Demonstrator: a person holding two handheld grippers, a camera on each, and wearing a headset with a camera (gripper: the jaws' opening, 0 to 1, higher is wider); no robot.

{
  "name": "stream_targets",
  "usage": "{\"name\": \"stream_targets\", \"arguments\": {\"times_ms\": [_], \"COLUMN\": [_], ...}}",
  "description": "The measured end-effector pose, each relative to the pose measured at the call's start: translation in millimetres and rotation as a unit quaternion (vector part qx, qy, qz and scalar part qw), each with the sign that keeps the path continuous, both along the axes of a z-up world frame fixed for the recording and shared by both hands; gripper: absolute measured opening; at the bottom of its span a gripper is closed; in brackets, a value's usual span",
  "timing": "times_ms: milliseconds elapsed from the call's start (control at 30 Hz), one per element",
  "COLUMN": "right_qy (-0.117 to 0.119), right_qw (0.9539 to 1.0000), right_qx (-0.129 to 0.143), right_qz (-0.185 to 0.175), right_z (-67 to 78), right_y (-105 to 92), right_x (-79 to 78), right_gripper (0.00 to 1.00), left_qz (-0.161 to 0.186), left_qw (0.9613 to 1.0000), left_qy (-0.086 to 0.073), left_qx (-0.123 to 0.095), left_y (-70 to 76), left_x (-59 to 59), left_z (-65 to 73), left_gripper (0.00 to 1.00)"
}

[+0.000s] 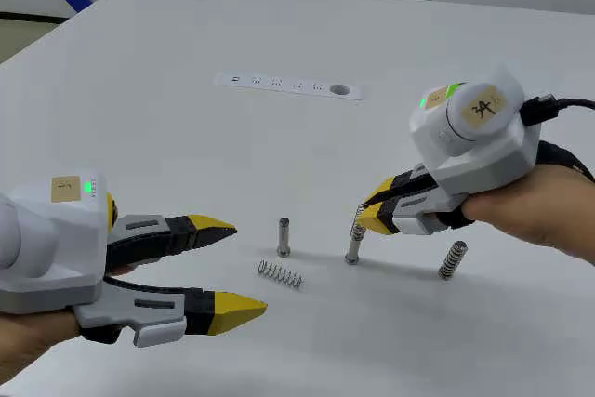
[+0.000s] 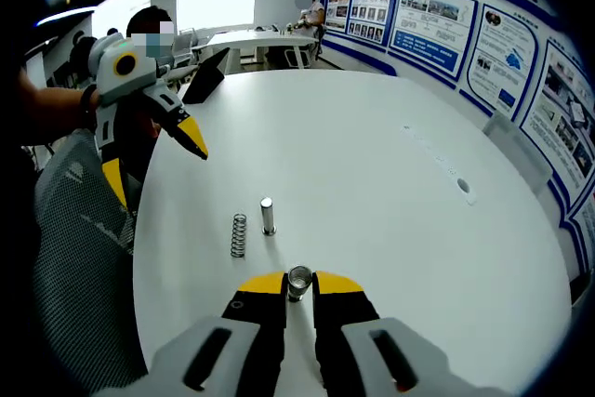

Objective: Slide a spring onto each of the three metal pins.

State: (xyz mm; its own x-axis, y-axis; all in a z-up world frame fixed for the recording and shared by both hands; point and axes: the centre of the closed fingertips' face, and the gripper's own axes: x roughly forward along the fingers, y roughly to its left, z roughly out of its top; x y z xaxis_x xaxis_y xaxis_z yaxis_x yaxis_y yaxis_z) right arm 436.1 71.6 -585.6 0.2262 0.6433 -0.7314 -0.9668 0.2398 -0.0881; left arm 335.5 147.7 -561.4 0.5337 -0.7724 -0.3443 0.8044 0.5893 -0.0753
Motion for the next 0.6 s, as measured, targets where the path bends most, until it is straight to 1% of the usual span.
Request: {"name": "stream_targets", "arguments": {"times_ms": [133,300,467,600], "right_qy": [0.006,0.015,0.019,0.021], "right_qw": [1.0000,0.9998,0.9996,0.9996], "right_qx": [-0.006,-0.011,-0.018,-0.019], "right_qz": [-0.003,-0.008,-0.010,-0.010], "right_z": [-12.2,-23.8,-32.6,-36.0], "right_y": [0.4,0.8,0.3,-0.2], "right_x": [1.9,2.4,1.3,1.1], "right_gripper": [0.11,0.11,0.12,0.12], "left_qz": [0.001,0.002,0.003,0.004], "left_qw": [1.0000,1.0000,1.0000,1.0000], "left_qy": [0.000,-0.001,0.000,0.001], "left_qx": [0.000,0.000,0.000,0.000], "left_y": [0.5,1.7,2.5,2.8], "left_x": [0.0,0.7,0.2,-0.1], "left_z": [-0.7,0.1,-0.5,-1.2], "left_gripper": [0.56,0.56,0.56,0.56]}}
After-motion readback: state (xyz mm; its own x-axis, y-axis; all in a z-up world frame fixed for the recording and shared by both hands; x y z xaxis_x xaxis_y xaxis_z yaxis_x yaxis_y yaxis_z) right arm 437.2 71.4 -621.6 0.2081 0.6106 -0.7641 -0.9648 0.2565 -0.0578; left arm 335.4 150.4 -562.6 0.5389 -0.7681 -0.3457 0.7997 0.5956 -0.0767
